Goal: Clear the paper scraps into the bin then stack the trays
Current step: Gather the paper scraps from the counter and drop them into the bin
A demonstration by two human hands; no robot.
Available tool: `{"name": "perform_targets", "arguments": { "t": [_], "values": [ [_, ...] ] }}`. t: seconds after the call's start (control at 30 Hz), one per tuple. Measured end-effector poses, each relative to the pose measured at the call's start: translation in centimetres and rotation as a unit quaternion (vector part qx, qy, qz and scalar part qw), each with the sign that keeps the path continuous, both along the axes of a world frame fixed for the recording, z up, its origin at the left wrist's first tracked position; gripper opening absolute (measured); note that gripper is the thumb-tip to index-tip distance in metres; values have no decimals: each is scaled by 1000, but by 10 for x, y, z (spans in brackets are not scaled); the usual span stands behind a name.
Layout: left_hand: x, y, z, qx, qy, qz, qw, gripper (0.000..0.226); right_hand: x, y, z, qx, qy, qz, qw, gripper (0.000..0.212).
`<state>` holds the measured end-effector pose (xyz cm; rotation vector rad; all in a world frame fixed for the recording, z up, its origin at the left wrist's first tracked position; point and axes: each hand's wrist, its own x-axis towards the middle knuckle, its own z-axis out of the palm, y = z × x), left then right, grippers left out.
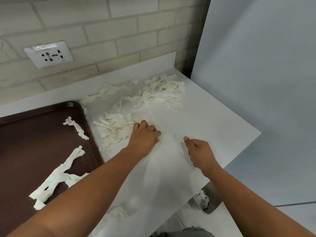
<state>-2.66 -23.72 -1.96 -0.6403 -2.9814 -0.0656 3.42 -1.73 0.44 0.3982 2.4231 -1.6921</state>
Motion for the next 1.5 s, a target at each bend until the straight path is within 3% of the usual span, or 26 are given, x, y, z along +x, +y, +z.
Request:
{"name": "perform_targets", "arguments": {
  "t": [0.13,0.23,0.33,0.43,0.5,0.53,0.63,0.83,0.97,1.07,1.13,1.33,1.43,1.5],
  "values": [
    [-6,3,-5,75,29,-1,997,20,9,18,2,0,2,-20,1000,62],
    [-9,13,15,282,-22,30,959,18,13,31,7,-15,8,-47,999,62],
    [-6,34,54,522,-189,95,826,20,17,47,13,-32,13,-63,997,58],
    [2,65,86,646,-277,138,698,23,24,67,22,-58,22,-71,996,49],
    [11,90,104,679,-314,157,644,34,32,84,29,-80,30,-73,994,51],
    [16,103,109,678,-331,160,636,41,37,94,32,-86,36,-76,993,54],
    [34,146,112,667,-353,174,632,47,52,129,39,-89,57,-86,991,63],
    [83,239,94,654,-424,140,610,31,80,207,40,-88,59,-125,986,55],
    [110,290,60,623,-436,116,639,21,96,254,21,-106,17,-138,984,51],
    [128,318,30,583,-440,125,672,28,109,284,-3,-106,-29,-114,987,31],
    [136,332,7,551,-444,151,690,37,115,299,-23,-101,-65,-107,987,19],
    [152,357,-93,459,-454,202,736,48,129,324,-122,-81,-168,-119,975,34],
    [148,364,-154,415,-484,255,727,30,135,330,-183,-63,-212,-92,971,36],
    [145,367,-203,402,-512,299,697,37,140,332,-220,-55,-235,-75,968,38]
  ]
}}
